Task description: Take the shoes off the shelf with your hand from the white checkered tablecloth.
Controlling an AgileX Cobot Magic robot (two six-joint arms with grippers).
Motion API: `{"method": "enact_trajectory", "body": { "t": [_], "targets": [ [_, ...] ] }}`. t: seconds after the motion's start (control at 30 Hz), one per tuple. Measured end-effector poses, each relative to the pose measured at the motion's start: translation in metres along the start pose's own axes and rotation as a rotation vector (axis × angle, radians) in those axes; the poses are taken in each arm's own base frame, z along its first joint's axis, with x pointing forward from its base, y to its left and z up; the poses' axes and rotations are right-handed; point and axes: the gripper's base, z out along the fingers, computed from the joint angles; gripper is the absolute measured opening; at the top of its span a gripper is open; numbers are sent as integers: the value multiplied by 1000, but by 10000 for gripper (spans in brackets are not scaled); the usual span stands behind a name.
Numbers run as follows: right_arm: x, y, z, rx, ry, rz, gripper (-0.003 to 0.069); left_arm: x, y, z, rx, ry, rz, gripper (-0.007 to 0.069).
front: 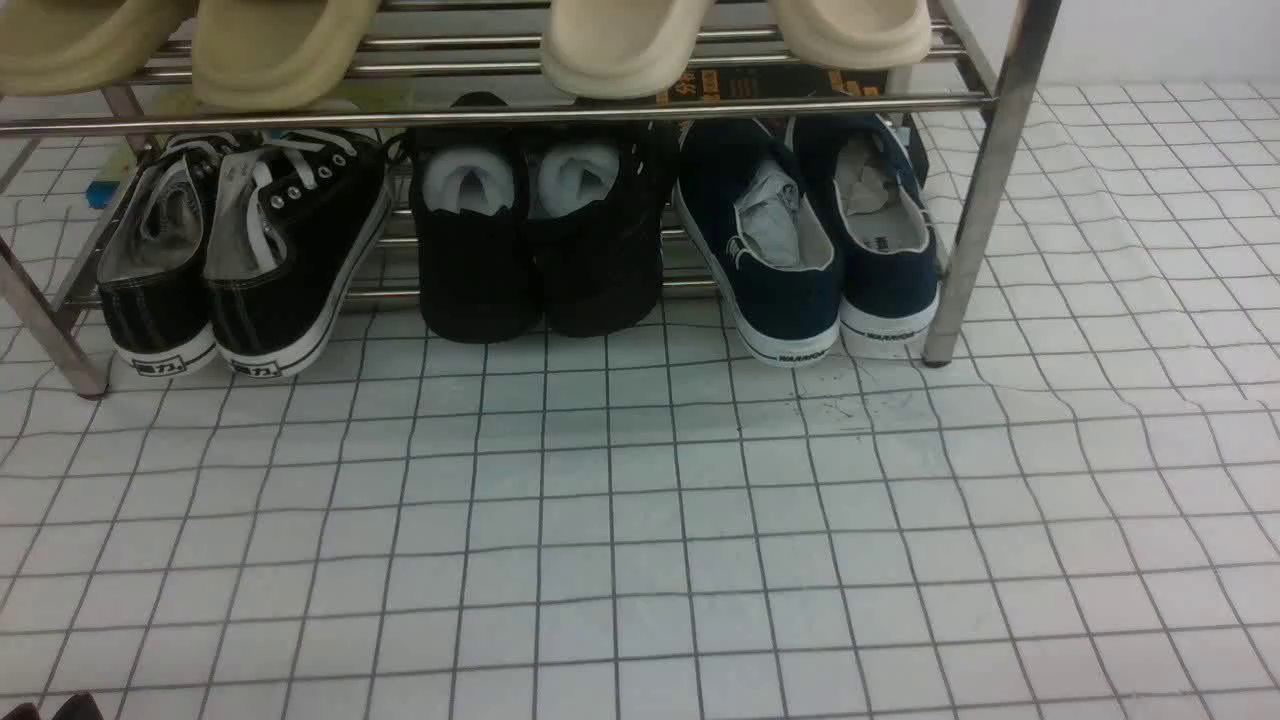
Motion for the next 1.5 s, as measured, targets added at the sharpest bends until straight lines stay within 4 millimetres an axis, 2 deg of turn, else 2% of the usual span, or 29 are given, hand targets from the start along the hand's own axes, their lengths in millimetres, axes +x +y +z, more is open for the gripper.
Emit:
{"method": "enact_trajectory", "body": {
  "t": [1.3, 1.37, 1.43, 1.5],
  "targets": [
    [-1, 0, 0, 5, -6, -9, 239, 0, 0, 0, 0, 0, 0, 239],
    [-2, 1, 0, -11, -21, 66, 239, 0, 0, 0, 0, 0, 0, 239],
    [-3, 5, 1, -55, -40, 278, 239, 0, 0, 0, 0, 0, 0, 239],
    [-6, 9, 0, -125, -57, 588, 239, 0, 0, 0, 0, 0, 0, 239]
  ]
}}
